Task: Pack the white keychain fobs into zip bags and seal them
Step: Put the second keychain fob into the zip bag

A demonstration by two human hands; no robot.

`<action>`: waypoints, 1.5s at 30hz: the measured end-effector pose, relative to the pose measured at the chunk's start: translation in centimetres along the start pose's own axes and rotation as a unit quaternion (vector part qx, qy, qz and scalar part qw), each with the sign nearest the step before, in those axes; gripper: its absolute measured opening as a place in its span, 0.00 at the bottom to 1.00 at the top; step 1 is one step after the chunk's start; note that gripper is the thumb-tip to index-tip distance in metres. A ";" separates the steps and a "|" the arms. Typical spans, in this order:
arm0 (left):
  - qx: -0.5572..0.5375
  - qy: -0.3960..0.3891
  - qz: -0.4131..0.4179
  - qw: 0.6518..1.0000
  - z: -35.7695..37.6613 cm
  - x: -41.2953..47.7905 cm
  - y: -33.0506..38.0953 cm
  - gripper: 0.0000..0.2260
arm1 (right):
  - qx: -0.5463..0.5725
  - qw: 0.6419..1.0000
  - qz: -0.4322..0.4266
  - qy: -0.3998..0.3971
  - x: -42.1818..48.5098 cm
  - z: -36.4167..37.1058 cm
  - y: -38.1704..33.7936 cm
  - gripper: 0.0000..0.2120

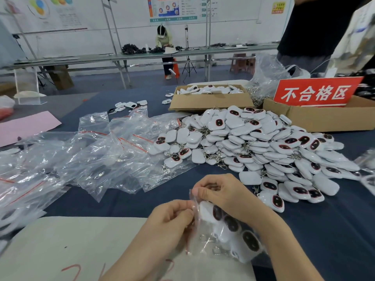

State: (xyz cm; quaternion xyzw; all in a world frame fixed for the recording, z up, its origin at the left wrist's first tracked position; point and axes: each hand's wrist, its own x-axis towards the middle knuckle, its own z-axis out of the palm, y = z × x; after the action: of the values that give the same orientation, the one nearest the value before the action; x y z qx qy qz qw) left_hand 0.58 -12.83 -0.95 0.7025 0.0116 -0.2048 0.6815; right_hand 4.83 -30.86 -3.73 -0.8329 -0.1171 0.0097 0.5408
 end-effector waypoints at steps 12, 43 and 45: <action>0.097 0.086 0.137 0.982 -2.3 2.0 -0.7 0.25 | 0.069 0.996 -0.020 0.044 -0.1 -0.7 -0.5 0.10; 0.149 0.139 0.204 0.957 -1.7 11.2 -2.0 0.18 | -0.368 0.843 0.110 0.377 -0.1 -1.9 2.4 0.15; 0.149 0.139 0.206 0.957 -1.8 11.2 -2.0 0.18 | -0.355 0.846 0.101 0.386 -0.2 -1.9 2.1 0.14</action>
State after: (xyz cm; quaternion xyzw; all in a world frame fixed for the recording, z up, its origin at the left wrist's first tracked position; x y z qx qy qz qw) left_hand 10.70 -13.94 -6.26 0.8045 -0.0695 0.0399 0.5886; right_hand 5.32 -33.42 -4.87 -0.9117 0.1901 -0.3002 0.2063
